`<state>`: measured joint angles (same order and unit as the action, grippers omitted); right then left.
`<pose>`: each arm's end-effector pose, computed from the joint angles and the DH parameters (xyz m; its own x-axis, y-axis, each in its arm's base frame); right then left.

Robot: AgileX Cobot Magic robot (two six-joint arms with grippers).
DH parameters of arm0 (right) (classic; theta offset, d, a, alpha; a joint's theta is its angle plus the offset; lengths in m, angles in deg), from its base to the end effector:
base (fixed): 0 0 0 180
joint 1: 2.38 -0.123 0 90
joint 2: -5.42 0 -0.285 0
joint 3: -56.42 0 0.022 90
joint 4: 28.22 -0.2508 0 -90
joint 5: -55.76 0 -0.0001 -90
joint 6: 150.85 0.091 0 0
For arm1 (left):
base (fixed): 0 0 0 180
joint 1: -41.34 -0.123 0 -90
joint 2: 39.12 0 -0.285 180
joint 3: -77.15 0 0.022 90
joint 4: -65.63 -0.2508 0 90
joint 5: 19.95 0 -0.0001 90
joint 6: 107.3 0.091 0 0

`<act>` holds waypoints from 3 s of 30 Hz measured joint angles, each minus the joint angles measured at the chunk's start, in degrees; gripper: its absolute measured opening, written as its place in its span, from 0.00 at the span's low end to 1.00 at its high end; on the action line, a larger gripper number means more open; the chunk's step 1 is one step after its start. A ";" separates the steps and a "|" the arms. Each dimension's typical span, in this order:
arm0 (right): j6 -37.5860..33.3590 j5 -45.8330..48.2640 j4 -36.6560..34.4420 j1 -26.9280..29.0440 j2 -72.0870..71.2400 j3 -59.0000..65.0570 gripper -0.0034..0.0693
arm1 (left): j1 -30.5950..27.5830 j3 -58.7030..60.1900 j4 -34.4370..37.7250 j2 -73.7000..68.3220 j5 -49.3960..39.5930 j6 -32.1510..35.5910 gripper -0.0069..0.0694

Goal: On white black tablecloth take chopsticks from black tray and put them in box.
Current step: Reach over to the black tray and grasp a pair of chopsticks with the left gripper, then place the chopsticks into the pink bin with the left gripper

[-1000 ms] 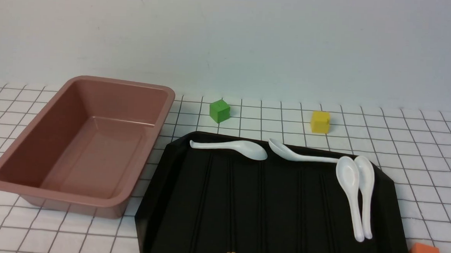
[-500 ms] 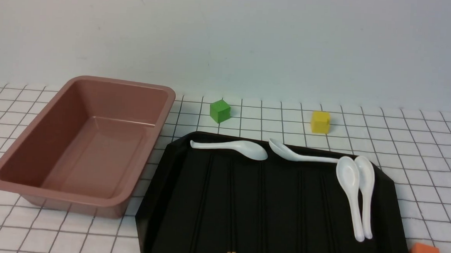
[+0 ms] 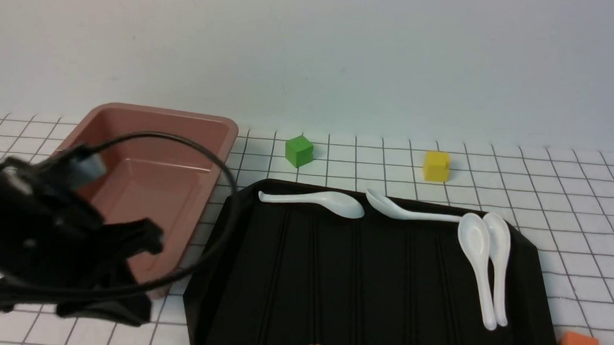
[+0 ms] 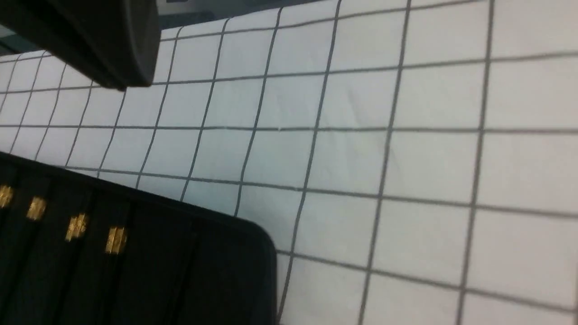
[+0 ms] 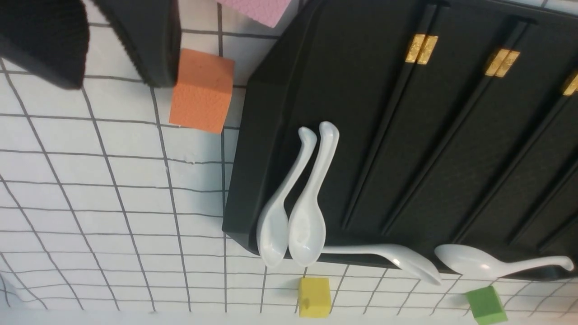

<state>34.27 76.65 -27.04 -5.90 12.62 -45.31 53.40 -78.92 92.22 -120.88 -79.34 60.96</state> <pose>0.0528 0.0026 0.1747 -0.2842 0.0527 -0.9573 -0.0345 0.9973 0.0652 0.2197 -0.0828 0.2784 -0.9718 -0.2066 -0.1136 -0.1320 0.8761 -0.4637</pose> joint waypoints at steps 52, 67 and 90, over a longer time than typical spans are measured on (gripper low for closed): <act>0.00 0.00 0.00 0.00 0.00 0.00 0.38 | 25.43 -26.72 -31.40 -42.14 8.40 -26.65 0.19; 0.00 0.00 0.00 0.00 0.00 0.00 0.38 | 5.99 -26.25 -29.45 -16.11 -1.44 -18.86 0.19; 0.00 0.00 0.00 0.00 0.00 0.00 0.38 | -6.49 -27.40 -32.69 -35.69 9.18 -1.69 0.37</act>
<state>34.27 76.65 -27.04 -5.90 12.62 -45.31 46.91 -106.31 59.53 -156.57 -70.15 59.27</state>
